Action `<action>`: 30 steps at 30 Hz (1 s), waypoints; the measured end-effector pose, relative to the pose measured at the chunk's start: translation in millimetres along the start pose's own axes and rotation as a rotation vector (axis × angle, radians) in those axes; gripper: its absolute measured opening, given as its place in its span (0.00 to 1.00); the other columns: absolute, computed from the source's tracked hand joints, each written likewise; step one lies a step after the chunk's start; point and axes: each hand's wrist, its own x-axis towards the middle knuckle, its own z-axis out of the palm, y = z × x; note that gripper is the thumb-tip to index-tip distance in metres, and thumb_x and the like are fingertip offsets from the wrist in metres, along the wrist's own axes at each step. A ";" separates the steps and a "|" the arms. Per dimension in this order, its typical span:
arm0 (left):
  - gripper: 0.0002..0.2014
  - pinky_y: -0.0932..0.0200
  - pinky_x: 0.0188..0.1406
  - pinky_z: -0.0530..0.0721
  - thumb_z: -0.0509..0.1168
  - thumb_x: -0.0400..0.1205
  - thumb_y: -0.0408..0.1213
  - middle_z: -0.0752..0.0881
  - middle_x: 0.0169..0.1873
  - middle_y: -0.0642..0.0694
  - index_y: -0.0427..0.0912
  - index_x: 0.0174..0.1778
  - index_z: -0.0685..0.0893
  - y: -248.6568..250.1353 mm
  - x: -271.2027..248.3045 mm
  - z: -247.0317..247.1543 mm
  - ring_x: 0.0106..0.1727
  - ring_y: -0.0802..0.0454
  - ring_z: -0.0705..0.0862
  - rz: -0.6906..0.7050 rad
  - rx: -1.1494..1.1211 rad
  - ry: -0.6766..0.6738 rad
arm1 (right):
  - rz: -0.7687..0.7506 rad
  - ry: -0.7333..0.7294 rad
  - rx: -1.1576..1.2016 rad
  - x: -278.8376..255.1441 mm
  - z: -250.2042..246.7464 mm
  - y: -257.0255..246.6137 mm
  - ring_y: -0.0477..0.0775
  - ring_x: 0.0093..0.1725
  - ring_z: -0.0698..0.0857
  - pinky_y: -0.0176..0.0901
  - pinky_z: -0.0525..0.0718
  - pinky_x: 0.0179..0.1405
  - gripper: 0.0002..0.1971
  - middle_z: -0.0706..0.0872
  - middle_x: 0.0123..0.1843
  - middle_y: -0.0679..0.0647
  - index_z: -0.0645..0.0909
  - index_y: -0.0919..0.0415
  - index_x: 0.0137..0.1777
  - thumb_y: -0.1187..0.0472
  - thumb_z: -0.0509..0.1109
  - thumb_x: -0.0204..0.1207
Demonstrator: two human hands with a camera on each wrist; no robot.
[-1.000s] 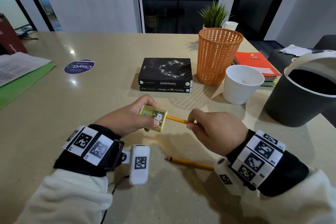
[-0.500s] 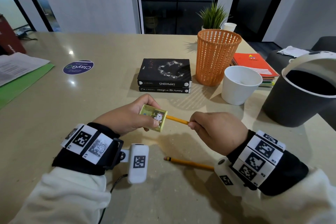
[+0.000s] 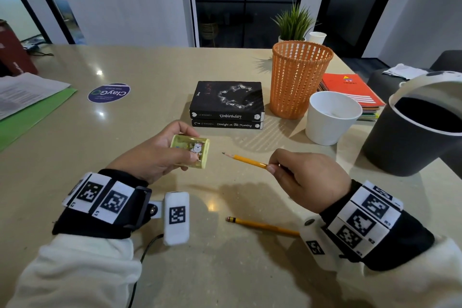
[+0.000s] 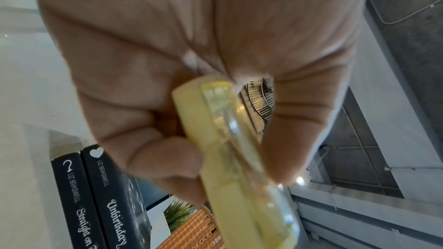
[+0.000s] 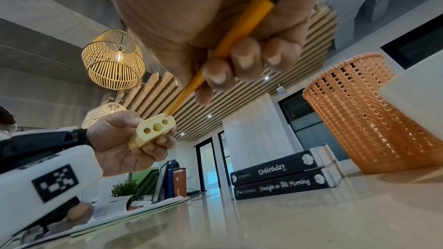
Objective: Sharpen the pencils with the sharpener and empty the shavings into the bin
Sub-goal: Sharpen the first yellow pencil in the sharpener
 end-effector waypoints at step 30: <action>0.24 0.68 0.23 0.78 0.72 0.51 0.40 0.85 0.29 0.52 0.46 0.43 0.77 0.1 -3.7 3.7 0.27 0.60 0.81 0.035 -0.033 -0.042 | -0.050 0.071 -0.003 -0.2 -6.1 -1.3 0.38 0.25 0.66 0.27 0.60 0.22 0.09 0.66 0.28 0.36 0.70 0.50 0.40 0.51 0.68 0.70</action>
